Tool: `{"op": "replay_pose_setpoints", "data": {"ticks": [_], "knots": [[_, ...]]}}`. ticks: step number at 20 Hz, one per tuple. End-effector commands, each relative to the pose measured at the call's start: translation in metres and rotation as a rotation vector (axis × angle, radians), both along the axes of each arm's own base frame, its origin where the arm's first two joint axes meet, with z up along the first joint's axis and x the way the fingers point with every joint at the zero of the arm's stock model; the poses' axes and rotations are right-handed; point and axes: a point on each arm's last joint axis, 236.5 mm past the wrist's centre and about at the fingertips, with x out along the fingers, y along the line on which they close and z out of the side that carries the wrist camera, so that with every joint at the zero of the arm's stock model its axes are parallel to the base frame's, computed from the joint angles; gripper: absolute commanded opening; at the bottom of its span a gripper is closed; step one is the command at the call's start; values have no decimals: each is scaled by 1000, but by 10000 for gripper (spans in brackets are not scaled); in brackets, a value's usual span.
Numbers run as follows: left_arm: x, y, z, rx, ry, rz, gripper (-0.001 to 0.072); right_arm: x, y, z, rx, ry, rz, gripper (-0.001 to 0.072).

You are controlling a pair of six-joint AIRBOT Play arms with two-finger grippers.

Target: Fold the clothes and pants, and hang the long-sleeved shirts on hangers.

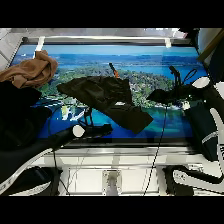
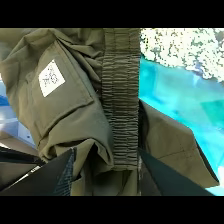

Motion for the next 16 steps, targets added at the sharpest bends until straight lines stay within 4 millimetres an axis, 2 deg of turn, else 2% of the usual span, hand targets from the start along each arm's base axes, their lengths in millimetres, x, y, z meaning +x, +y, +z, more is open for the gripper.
{"op": "replay_pose_setpoints", "data": {"ticks": [1,5,10,16], "knots": [[19,-20,-1,11,-52,-29,257,2,-1,1,-2,-6,-5,430],[35,-44,-3,15,-66,-92,257,-1,1,1,2,4,3,430],[18,-41,-10,24,7,-165,257,-3,1,0,1,9,9,430],[25,-39,-22,41,7,-134,257,2,-1,0,-3,-6,-5,430]]}}
